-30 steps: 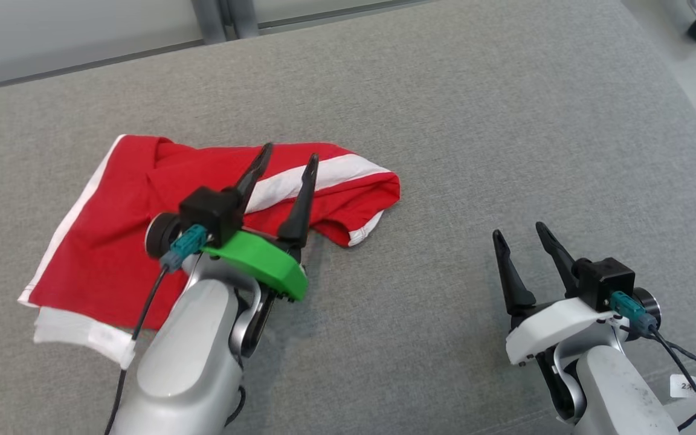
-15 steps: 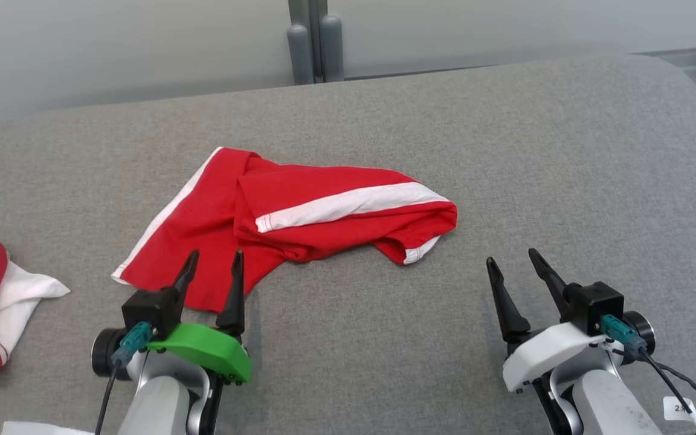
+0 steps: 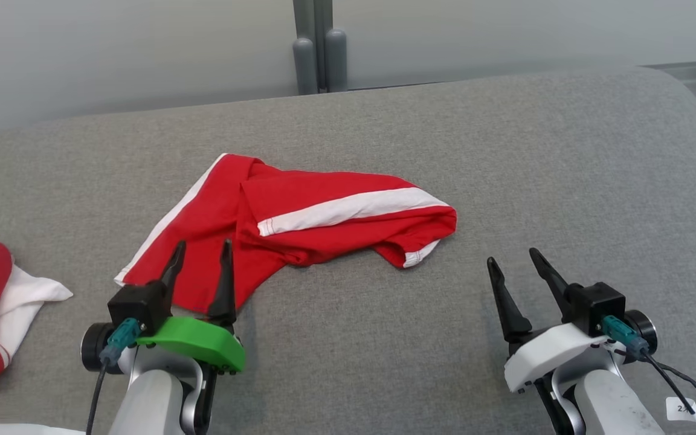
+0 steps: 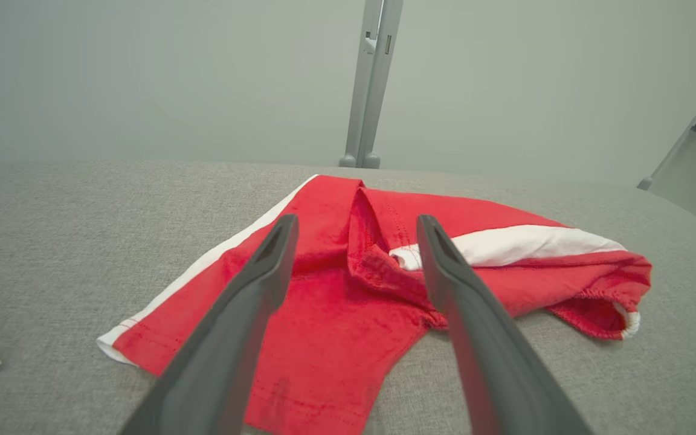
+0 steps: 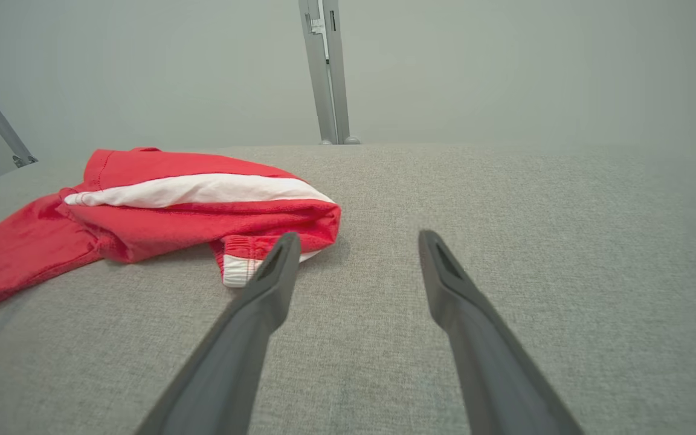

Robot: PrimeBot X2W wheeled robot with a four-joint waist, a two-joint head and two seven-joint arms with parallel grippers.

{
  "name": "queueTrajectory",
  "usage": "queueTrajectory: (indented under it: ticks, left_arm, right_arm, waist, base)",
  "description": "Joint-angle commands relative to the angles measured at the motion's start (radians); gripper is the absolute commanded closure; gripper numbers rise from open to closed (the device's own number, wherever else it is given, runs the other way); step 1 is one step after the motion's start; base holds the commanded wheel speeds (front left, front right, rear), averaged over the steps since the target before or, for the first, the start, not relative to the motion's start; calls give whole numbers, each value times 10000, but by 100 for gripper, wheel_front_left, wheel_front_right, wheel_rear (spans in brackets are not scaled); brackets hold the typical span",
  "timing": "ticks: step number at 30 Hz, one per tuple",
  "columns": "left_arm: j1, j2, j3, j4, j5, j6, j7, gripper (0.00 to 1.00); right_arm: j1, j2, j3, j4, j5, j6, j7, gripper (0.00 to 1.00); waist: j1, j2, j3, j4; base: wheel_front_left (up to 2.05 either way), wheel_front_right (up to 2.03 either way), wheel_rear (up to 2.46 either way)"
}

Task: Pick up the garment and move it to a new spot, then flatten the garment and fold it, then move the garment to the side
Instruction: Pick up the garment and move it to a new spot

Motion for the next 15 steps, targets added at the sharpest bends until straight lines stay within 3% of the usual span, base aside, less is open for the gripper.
queueTrajectory:
  ticks: [1, 15]
  left_arm:
    - [-174, 26, 66, -53, -47, 91, -3, 0]
    - [1597, 33, 1090, -1008, 600, 304, -3, 0]
  right_arm:
    - [-96, -52, -23, -62, -53, -14, -4, 0]
    - [416, -18, -485, -486, -38, -14, -4, 0]
  waist:
    - [0, 0, 250, -307]
    - [0, 0, -329, -337]
  base:
    - [0, 0, 0]
    - [0, 0, 0]
